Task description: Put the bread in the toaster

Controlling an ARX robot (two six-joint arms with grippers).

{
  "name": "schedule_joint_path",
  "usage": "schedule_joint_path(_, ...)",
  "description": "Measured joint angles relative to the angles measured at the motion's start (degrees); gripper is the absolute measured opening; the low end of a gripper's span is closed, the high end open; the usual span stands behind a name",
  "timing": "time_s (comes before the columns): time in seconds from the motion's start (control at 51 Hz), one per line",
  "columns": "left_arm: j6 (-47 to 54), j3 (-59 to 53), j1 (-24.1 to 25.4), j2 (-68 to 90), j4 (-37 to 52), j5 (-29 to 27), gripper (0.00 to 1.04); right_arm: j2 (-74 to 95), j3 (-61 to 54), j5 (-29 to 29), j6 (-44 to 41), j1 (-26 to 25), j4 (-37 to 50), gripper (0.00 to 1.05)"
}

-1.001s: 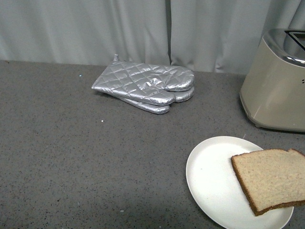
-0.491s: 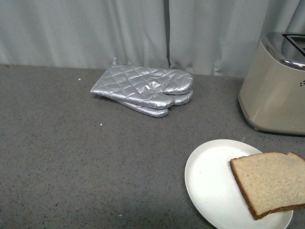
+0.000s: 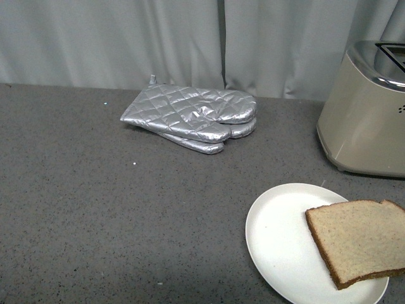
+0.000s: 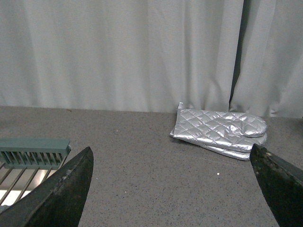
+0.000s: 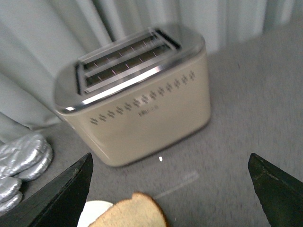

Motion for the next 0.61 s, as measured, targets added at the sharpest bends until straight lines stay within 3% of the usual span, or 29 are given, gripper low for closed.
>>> schedule_joint_path(0.118, 0.0, 0.0, 0.0, 0.0, 0.0, 0.0, 0.98, 19.2, -0.7, 0.4, 15.3, -0.1, 5.1, 0.95)
schedule_joint_path(0.235, 0.0, 0.0, 0.0, 0.0, 0.0, 0.0, 0.98, 29.9, -2.1, 1.7, 22.9, 0.2, 11.6, 0.95)
schedule_joint_path(0.608, 0.0, 0.0, 0.0, 0.0, 0.0, 0.0, 0.98, 56.7, -3.5, -0.2, 29.9, -0.6, 37.2, 0.95)
